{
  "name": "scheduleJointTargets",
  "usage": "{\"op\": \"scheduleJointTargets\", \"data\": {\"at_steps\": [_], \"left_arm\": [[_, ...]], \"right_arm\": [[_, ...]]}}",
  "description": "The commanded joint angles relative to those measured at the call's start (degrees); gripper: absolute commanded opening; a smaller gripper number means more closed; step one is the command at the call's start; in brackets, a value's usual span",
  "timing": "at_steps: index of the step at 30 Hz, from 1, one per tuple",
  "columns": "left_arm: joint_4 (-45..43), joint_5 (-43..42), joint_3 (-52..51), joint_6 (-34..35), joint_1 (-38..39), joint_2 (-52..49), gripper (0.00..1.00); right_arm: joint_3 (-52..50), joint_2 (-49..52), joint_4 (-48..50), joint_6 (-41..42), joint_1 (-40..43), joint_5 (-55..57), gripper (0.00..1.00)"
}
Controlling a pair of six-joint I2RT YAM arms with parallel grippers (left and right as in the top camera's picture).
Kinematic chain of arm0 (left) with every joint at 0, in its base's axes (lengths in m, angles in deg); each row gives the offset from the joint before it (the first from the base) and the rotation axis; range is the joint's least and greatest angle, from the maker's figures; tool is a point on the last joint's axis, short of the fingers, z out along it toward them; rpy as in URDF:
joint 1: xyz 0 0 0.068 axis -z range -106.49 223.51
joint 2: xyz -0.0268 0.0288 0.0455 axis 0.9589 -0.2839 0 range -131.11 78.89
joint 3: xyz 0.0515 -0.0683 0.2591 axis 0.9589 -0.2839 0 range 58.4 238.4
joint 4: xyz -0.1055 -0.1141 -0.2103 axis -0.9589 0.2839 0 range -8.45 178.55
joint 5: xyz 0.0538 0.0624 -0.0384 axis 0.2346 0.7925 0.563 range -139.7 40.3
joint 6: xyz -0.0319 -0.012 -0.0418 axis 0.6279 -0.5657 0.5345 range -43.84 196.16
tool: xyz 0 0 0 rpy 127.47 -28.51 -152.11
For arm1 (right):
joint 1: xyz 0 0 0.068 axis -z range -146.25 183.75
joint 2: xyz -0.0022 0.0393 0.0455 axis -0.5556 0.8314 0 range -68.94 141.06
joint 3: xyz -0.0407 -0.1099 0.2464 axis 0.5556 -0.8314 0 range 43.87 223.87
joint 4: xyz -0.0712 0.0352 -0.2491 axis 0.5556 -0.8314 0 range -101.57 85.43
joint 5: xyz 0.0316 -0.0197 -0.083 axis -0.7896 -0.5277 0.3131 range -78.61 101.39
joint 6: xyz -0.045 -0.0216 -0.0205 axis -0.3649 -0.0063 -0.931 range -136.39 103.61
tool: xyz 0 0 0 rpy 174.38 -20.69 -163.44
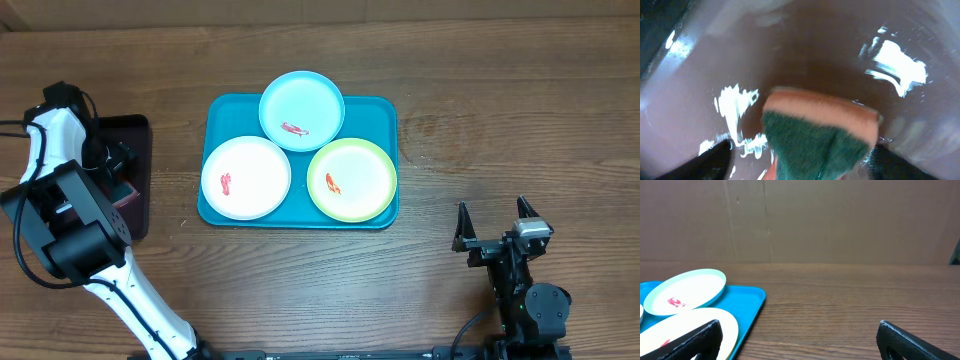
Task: Clean dirty plates on tray and stack at the side
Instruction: 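Move the left gripper to the black tray and grasp the green sponge, then lift the sponge with the left gripper out of the black tray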
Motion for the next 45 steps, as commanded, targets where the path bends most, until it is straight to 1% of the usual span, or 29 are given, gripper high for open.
{"op": "scheduleJointTargets", "data": {"at_steps": [1, 4, 5, 7, 8, 9, 10, 11, 12, 13, 18, 23, 24, 26, 27, 28, 29, 30, 31, 33, 34, 35, 36, 37, 38, 45], "left_arm": [[-0.8, 0.0, 0.6, -1.6, -0.5, -2.5, 0.64], [-1.0, 0.0, 0.6, -1.7, -0.6, -2.5, 0.29], [-0.9, 0.0, 0.6, -1.6, -0.6, -2.5, 0.2], [-0.7, 0.0, 0.4, -1.6, -0.6, -2.5, 0.08], [-0.5, 0.0, 0.4, -1.6, -0.6, -2.5, 0.04], [-0.1, 0.0, 0.4, -1.6, -0.6, -2.5, 0.04], [0.6, 0.0, 0.4, -1.6, -0.6, -2.5, 0.11], [1.3, -0.1, 0.4, -1.6, -0.6, -2.5, 0.34], [2.1, -0.7, 0.4, -1.6, -0.6, -2.5, 0.68], [2.8, -1.7, 0.4, -1.6, -0.6, -2.5, 1.0], [7.8, -8.5, 0.4, -1.6, -0.6, -2.5, 1.0], [11.7, -9.4, 0.4, -1.7, -0.6, -2.5, 0.99], [12.2, -9.4, 0.4, -1.7, -0.6, -2.5, 0.96], [12.5, -9.4, 0.4, -1.7, -0.6, -2.5, 0.84], [12.5, -9.4, 0.4, -1.7, -0.6, -2.5, 0.74], [12.4, -9.4, 0.4, -2.1, -0.6, -2.5, 0.63], [12.3, -9.3, 0.4, -2.6, -0.6, -2.5, 0.44], [12.0, -9.1, 0.4, -3.0, -0.6, -2.5, 0.28], [11.9, -8.5, 0.4, -2.9, -0.6, -2.5, 0.17], [11.7, -7.6, 0.4, -2.9, -0.6, -2.5, 0.04], [11.4, -7.2, 0.4, -2.9, -0.6, -2.5, 0.04], [11.1, -6.9, 0.4, -2.9, -0.6, -2.5, 0.12], [10.9, -6.8, 0.4, -3.0, -0.6, -2.5, 0.32], [10.5, -6.8, 0.4, -3.0, -0.6, -2.5, 0.77], [10.1, -6.7, 0.4, -3.1, -0.6, -2.5, 1.0], [6.8, -4.0, 0.4, -3.8, -0.6, -2.5, 1.0]], "right_arm": [[-0.6, -0.5, 0.4, -0.2, 0.3, 0.2, 1.0], [-0.6, -0.5, 0.4, -0.2, 0.3, 0.2, 1.0], [-0.6, -0.5, 0.4, -0.2, 0.3, 0.2, 1.0], [-0.6, -0.5, 0.4, -0.2, 0.3, 0.2, 1.0], [-0.6, -0.5, 0.4, -0.2, 0.3, 0.2, 1.0], [-0.6, -0.5, 0.4, -0.2, 0.3, 0.2, 1.0], [-0.6, -0.5, 0.4, -0.2, 0.3, 0.2, 1.0], [-0.6, -0.5, 0.4, -0.2, 0.3, 0.2, 1.0], [-0.6, -0.5, 0.4, -0.2, 0.3, 0.2, 1.0], [-0.6, -0.5, 0.4, -0.2, 0.3, 0.2, 1.0], [-0.6, -0.5, 0.4, -0.2, 0.3, 0.2, 1.0], [-0.6, -0.5, 0.4, -0.2, 0.3, 0.1, 1.0], [-0.6, -0.5, 0.4, -0.2, 0.3, 0.2, 1.0], [-0.6, -0.5, 0.4, -0.2, 0.3, 0.2, 1.0], [-0.6, -0.5, 0.4, -0.2, 0.3, 0.2, 1.0], [-0.6, -0.5, 0.4, -0.2, 0.3, 0.2, 1.0], [-0.6, -0.5, 0.4, -0.2, 0.3, 0.2, 1.0], [-0.6, -0.5, 0.4, -0.2, 0.3, 0.2, 1.0], [-0.6, -0.5, 0.4, -0.2, 0.3, 0.2, 1.0], [-0.6, -0.5, 0.4, -0.2, 0.3, 0.2, 1.0], [-0.6, -0.5, 0.4, -0.2, 0.3, 0.2, 1.0], [-0.6, -0.5, 0.4, -0.2, 0.3, 0.2, 1.0], [-0.6, -0.5, 0.4, -0.2, 0.3, 0.2, 1.0], [-0.6, -0.5, 0.4, -0.2, 0.3, 0.2, 1.0], [-0.6, -0.5, 0.4, -0.2, 0.3, 0.2, 1.0], [-0.6, -0.6, 0.4, -0.2, 0.3, 0.2, 1.0]]}}
